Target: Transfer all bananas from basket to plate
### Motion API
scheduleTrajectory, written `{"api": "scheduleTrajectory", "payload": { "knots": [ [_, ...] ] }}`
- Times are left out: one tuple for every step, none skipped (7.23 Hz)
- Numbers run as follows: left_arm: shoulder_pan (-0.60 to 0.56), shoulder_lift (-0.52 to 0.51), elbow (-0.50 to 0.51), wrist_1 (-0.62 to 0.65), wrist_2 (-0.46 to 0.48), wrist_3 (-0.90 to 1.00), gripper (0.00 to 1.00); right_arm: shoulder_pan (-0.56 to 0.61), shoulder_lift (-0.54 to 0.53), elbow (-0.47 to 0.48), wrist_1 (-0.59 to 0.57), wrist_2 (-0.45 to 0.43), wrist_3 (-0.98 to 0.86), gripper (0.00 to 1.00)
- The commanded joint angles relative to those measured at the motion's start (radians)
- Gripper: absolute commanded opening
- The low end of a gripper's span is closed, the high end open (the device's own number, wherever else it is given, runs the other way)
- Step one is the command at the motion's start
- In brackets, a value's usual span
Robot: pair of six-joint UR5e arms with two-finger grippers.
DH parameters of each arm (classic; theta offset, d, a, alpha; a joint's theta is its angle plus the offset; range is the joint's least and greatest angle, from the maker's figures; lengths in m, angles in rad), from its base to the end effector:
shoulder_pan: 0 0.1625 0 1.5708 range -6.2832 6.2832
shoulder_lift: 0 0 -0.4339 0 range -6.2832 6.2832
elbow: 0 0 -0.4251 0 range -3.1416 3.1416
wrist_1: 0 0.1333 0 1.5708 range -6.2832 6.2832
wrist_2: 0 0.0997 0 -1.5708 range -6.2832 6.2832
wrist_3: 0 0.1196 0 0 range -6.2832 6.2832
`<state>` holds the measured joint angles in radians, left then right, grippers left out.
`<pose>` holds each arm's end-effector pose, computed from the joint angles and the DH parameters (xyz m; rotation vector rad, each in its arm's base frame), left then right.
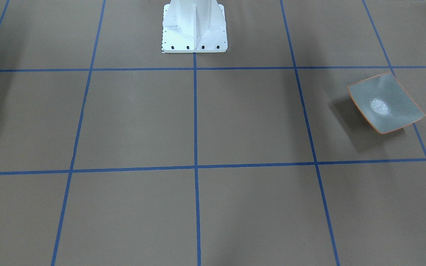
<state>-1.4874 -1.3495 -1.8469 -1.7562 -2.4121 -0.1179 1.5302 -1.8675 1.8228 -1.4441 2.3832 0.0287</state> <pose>-0.0069 -0.4472 0.6162 0.1405 0.8554 0.0687 0.0300 -0.4055 0.6702 0.0493 -0.8142 -0.0445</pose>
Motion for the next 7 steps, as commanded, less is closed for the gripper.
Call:
{"api": "scheduleTrajectory", "payload": {
  "knots": [
    [0.001,0.000,-0.002,-0.025,-0.004,0.006,1.00,-0.033,0.002,-0.014,-0.001,-0.033,0.002,0.99],
    [0.001,0.000,0.000,-0.051,-0.005,-0.003,1.00,-0.048,0.002,-0.029,-0.001,-0.051,0.002,0.99],
    [0.001,0.000,0.002,-0.051,-0.005,-0.003,1.00,-0.070,0.007,-0.055,0.001,-0.055,0.000,0.98],
    [0.001,0.000,0.002,-0.051,-0.010,-0.005,1.00,-0.077,0.019,-0.057,0.001,-0.080,0.000,0.96],
    [0.001,0.000,0.002,-0.051,-0.013,-0.006,1.00,-0.085,0.019,-0.059,0.001,-0.119,-0.007,0.94],
    [0.001,0.000,0.000,-0.051,-0.013,-0.006,1.00,-0.091,0.018,-0.060,0.001,-0.143,-0.010,0.94],
    [0.001,0.000,0.002,-0.051,-0.013,-0.006,1.00,-0.091,0.018,-0.066,0.001,-0.142,-0.010,0.94]
  ]
}}
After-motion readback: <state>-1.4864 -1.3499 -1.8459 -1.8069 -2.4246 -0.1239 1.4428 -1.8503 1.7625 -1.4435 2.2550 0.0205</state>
